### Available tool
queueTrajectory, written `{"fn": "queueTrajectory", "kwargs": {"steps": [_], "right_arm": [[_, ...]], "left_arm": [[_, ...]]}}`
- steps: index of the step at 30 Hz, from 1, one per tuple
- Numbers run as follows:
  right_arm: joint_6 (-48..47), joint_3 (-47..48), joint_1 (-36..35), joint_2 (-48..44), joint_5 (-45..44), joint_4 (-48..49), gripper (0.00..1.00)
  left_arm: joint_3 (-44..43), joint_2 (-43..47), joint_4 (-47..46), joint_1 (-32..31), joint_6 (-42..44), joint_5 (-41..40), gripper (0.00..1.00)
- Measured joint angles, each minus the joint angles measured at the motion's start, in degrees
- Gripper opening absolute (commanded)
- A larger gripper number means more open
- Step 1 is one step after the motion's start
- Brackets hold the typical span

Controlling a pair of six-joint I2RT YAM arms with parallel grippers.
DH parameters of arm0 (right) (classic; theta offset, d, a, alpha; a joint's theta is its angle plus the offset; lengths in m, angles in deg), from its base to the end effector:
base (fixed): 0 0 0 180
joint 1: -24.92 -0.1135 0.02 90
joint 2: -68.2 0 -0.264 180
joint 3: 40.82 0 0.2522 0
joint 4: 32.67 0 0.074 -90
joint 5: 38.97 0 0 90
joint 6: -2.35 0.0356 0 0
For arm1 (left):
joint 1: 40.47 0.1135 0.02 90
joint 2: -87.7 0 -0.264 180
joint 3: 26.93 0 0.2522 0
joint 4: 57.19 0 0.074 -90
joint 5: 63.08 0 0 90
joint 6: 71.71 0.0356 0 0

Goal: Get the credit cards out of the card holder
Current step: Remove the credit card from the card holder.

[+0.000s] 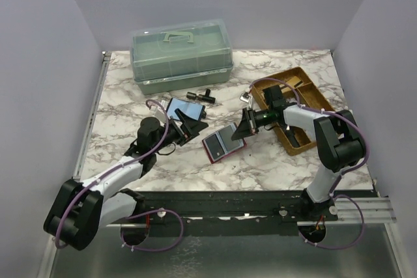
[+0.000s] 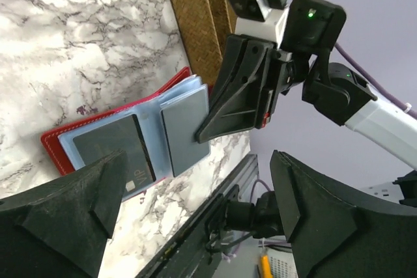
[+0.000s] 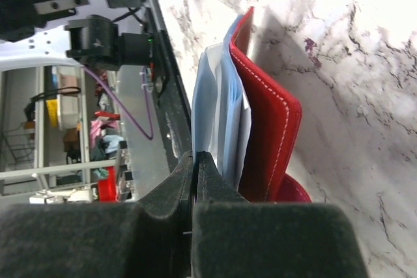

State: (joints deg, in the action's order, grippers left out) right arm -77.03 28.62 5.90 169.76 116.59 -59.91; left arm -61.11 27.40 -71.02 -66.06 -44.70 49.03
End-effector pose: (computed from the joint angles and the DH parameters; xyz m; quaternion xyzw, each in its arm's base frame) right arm 0.3030 0.1387 0.1617 -0.2021 0.7982 0.5616 0.0812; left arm 0.1928 -0.1072 0.2090 -0.1311 0.7625 -0.5368 0.3365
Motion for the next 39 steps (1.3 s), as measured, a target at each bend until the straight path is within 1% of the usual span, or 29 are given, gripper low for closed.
{"fn": "queueTrajectory", "kwargs": {"steps": [2, 10, 13, 18, 21, 24, 30, 39], "right_arm": [[1.2, -0.26, 0.44, 0.0, 1.66, 1.42, 0.0], [5.05, -1.29, 1.18, 0.0, 7.04, 6.75, 0.0], [6.45, -1.92, 1.46, 0.0, 8.61, 8.28, 0.0], [8.96, -2.36, 1.57, 0.0, 11.08, 11.34, 0.0], [10.58, -2.73, 1.86, 0.02, 12.5, 13.33, 0.0], [12.13, -3.23, 1.9, 0.02, 13.2, 15.02, 0.0], [14.1, -3.65, 2.23, 0.2, 14.25, 17.11, 0.0], [14.84, -3.65, 2.27, 1.05, 14.64, 17.44, 0.0]], "left_arm": [[-0.02, -2.1, -2.01, 0.0, -1.92, 1.27, 0.86], [-0.5, -15.1, -13.38, -0.37, -7.5, 7.1, 0.66], [-1.77, -20.5, -18.84, -1.55, -9.31, 8.96, 0.62], [-5.16, -28.61, -27.71, -4.57, -11.87, 11.56, 0.48], [-5.97, -32.24, -31.87, -5.31, -13.07, 12.46, 0.46], [-5.97, -34.29, -34.45, -5.49, -14.16, 13.05, 0.44], [-5.97, -34.97, -37.24, -5.75, -15.32, 13.51, 0.29], [-6.08, -37.0, -39.12, -5.77, -16.7, 14.62, 0.14]]}}
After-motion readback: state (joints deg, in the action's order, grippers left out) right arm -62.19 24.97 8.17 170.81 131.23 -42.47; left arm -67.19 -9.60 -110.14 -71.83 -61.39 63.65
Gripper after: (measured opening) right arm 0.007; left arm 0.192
